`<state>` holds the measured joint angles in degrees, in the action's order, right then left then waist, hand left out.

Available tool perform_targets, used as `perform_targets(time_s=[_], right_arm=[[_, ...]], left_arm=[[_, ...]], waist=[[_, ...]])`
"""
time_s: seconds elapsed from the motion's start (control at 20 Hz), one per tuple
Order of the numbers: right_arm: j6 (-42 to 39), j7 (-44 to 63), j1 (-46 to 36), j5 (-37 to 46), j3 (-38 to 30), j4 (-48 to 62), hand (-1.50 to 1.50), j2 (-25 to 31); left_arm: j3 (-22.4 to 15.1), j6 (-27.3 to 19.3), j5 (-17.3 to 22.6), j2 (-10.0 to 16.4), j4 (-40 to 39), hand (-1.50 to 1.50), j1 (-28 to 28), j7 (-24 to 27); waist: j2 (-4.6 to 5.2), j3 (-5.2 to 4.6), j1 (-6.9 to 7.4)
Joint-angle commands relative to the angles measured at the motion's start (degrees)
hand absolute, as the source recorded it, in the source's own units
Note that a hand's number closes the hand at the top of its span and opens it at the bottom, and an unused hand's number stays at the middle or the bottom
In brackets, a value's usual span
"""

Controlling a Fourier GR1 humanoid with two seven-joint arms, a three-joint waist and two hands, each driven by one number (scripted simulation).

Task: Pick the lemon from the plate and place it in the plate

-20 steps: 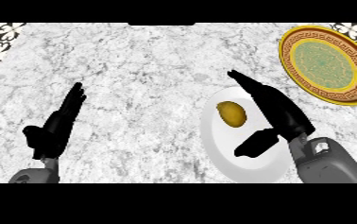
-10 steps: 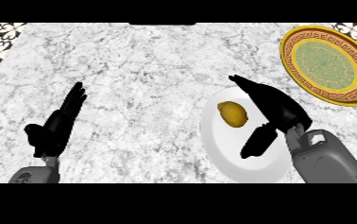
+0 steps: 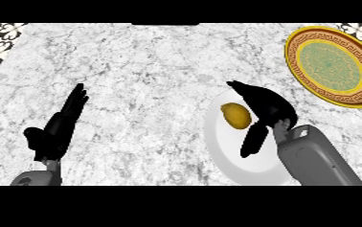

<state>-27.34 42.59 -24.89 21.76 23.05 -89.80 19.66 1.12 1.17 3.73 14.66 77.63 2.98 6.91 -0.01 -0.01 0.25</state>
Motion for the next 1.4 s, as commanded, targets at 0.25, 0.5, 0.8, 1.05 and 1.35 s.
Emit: perform_targets(time_s=[0.25,0.5,0.8,1.05,1.35], right_arm=[[-1.71,-6.07,-1.07,9.63,-1.44,8.5,-1.5,-3.46],[3.95,-13.08,-1.59,15.89,-2.42,19.58,-1.5,-6.6],[-1.96,-17.91,-2.89,14.69,-3.98,20.21,1.5,-7.53],[3.75,-27.64,-2.03,18.81,-4.38,28.13,1.5,-6.88],[5.57,-25.58,1.08,23.0,-3.01,14.94,1.5,-7.34]], left_arm=[[0.33,0.21,-2.94,-2.65,-3.34,0.0,-0.59,3.83],[1.89,0.72,-3.13,-1.68,-2.18,0.0,1.23,0.8],[2.89,2.11,-3.27,-2.53,-6.65,0.0,3.13,3.26],[2.29,2.94,-3.52,-1.94,0.01,0.0,0.14,0.93],[3.9,3.47,-2.86,-1.33,1.42,0.0,-0.92,-1.05]], waist=[[0.04,0.0,-0.06],[0.07,0.01,0.06],[0.1,0.0,-0.06],[0.12,0.03,0.34],[-0.12,0.02,-0.14]])
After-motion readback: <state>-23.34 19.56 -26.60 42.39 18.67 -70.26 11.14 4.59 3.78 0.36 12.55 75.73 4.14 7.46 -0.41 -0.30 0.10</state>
